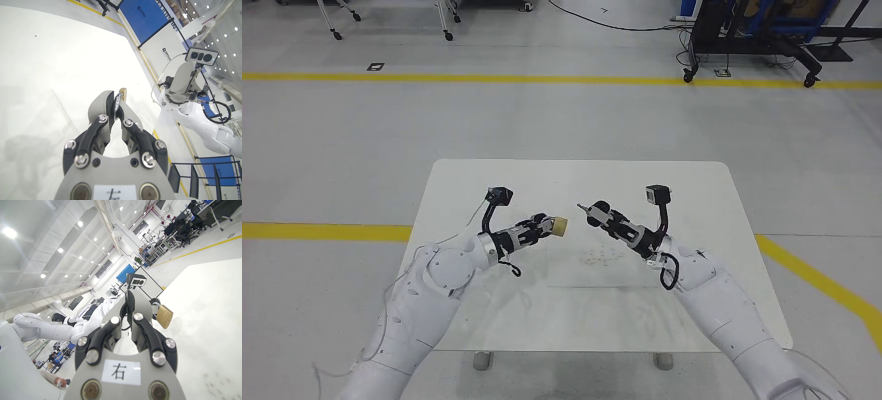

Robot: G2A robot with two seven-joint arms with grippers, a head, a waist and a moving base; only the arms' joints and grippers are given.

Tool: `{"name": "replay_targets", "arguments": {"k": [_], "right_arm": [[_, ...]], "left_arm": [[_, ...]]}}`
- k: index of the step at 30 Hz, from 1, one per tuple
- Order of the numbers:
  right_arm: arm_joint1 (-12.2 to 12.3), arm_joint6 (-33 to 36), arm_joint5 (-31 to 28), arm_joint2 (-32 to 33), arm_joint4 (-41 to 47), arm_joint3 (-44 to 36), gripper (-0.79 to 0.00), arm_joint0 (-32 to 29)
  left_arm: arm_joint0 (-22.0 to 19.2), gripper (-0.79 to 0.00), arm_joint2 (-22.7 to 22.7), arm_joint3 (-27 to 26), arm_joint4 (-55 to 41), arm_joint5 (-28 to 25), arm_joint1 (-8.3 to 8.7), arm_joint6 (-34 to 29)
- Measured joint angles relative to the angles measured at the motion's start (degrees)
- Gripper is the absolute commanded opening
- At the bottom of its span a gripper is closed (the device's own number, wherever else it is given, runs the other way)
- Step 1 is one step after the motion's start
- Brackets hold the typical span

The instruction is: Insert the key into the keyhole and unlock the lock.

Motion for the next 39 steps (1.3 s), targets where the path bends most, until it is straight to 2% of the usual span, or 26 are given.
{"name": "replay_targets", "arguments": {"k": [3, 6, 10, 14, 18, 24, 29, 39], "right_arm": [[0.00, 0.01, -0.01, 0.01, 0.01, -0.01, -0.785, -0.01], [-0.30, -0.78, 0.85, -0.76, 0.75, -1.70, -0.785, -0.69], [-1.14, -2.10, 2.21, -2.73, 1.02, -1.13, -0.785, 0.02], [-2.09, -3.03, 1.57, -4.36, 2.06, 1.25, -0.785, 1.86], [-2.89, -2.73, 0.75, -5.40, 3.90, 3.83, -0.785, 4.04], [-4.10, -4.15, -1.48, -6.56, 4.33, 6.91, -0.785, 6.66], [-4.81, -6.13, -2.47, -6.92, 1.52, 9.39, -0.785, 8.10], [-5.64, -1.66, -2.31, -8.72, 2.83, 11.18, -0.785, 8.91]], "left_arm": [[0.45, -0.785, -0.36, -0.78, -0.92, -0.98, -0.10, 1.29], [0.17, -0.785, -1.09, 1.30, -10.96, -4.55, -0.46, 0.19], [-2.14, -0.785, -0.11, 6.86, -25.61, -8.95, -1.27, -5.69], [-5.18, -0.785, 1.43, 13.17, -33.53, -9.96, -1.71, -14.23], [-7.26, -0.785, 1.71, 16.67, -36.77, -12.17, -1.86, -19.59], [-8.38, -0.785, 2.39, 17.95, -38.53, -13.74, -2.00, -23.37], [-8.88, -0.785, 2.94, 18.35, -38.10, -14.24, -2.08, -24.03], [-9.11, -0.785, 3.28, 18.96, -38.60, -14.00, -2.16, -23.50]]}}
